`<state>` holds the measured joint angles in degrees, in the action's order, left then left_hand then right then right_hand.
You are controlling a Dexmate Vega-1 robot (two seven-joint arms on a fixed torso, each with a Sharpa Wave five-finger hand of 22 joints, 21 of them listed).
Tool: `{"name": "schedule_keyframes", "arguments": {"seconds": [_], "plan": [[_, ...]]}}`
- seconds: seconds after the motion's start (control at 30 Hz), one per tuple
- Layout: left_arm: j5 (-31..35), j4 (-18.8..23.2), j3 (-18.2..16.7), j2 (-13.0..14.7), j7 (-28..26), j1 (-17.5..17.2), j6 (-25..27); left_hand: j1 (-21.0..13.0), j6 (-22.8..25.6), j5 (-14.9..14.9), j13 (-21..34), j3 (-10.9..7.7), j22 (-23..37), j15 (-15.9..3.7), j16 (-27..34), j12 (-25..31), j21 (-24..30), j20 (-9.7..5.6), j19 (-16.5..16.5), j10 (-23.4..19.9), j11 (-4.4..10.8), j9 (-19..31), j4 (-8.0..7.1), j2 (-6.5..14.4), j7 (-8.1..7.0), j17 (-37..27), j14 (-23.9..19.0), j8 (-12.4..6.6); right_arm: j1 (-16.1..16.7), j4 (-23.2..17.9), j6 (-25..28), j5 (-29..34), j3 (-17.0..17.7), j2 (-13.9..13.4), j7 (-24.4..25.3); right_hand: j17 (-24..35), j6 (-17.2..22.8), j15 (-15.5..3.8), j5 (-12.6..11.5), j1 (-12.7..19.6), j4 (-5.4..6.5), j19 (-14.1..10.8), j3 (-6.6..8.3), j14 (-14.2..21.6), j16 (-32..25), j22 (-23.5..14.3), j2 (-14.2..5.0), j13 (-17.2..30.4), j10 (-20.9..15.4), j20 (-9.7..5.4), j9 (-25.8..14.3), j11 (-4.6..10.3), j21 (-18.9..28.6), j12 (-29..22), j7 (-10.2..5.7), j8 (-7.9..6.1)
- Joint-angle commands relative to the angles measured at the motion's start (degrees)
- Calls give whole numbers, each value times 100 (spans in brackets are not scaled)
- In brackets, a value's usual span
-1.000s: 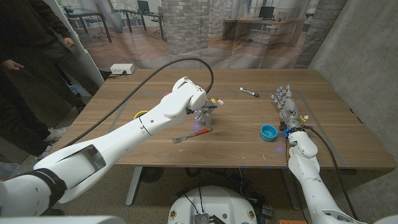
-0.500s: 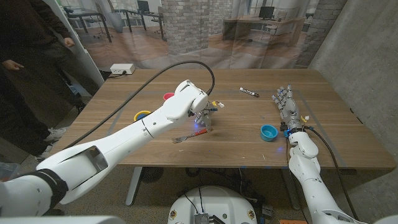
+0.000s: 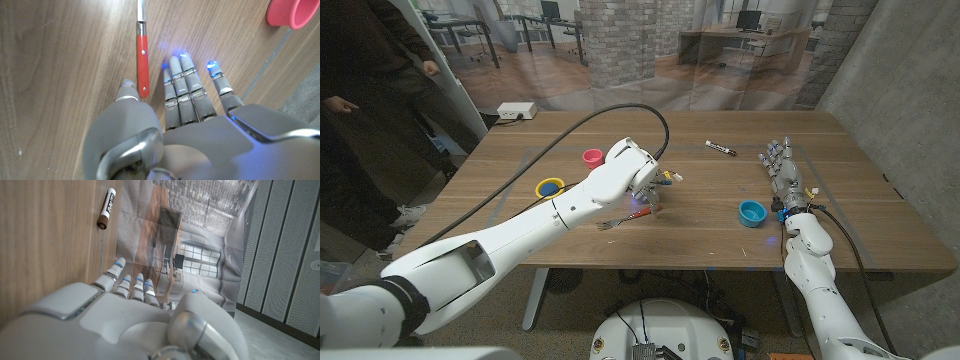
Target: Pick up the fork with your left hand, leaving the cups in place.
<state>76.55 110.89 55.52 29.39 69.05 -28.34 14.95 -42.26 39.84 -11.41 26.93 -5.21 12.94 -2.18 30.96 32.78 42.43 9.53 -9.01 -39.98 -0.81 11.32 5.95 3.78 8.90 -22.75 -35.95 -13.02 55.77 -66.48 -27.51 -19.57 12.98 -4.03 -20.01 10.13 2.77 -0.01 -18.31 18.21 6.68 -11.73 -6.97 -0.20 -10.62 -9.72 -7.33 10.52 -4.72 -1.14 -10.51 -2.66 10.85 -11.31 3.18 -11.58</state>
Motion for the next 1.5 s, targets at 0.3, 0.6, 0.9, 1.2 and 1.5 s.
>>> {"name": "schedule_keyframes", "arguments": {"seconds": [0.3,0.6,0.9,1.2,1.5], "plan": [[483,-43,39,-20,-422,-262,-89,-326,364,17,87,-153,5,-175,186,143,183,-82,-320,-344,119,34,204,25,-54,-31,-451,-87,9,41,-181,-37,22,-31,-17,19,84,-9,-27,7,3,-61,-62,97,-24,-9,42,23,-69,-4,-19,-22,22,-3,-10,-11],[780,-155,131,-50,-512,-309,-138,-365,476,31,118,-187,4,-204,202,172,216,-93,-360,-439,135,34,217,41,-78,-27,-538,-107,-49,168,-338,-88,41,-10,-24,18,126,9,-33,11,0,-77,-65,154,-39,-8,37,23,-87,-11,-20,-41,26,-3,2,-21],[1026,-241,171,-31,-929,-427,-95,-633,917,40,186,-391,5,-365,345,297,387,-216,-656,-877,234,30,306,185,-173,-39,-973,-223,-118,301,-485,-64,7,-35,10,18,170,34,-39,19,-4,-112,-66,203,-48,-8,31,23,-128,-31,-18,-59,35,-13,11,-30],[1117,-324,148,-33,-1129,-486,-83,-994,1286,71,207,-632,7,-503,464,344,563,-344,-937,-1204,321,26,389,295,-245,-46,-1352,-327,-144,372,-638,-28,-7,-64,133,17,206,41,-46,29,-11,-121,-68,255,-59,-7,33,23,-162,-31,-16,-95,34,-18,12,-35],[1111,-446,152,27,-1637,-558,-78,-1887,1822,-19,245,-1125,23,-739,654,378,819,-497,-1171,-1687,521,20,496,380,-386,-122,-1828,-481,-112,361,-764,61,-47,-117,352,15,290,42,-57,43,-19,-150,-68,328,-70,-5,30,22,-236,-51,-14,-95,39,-36,18,-54]]}}
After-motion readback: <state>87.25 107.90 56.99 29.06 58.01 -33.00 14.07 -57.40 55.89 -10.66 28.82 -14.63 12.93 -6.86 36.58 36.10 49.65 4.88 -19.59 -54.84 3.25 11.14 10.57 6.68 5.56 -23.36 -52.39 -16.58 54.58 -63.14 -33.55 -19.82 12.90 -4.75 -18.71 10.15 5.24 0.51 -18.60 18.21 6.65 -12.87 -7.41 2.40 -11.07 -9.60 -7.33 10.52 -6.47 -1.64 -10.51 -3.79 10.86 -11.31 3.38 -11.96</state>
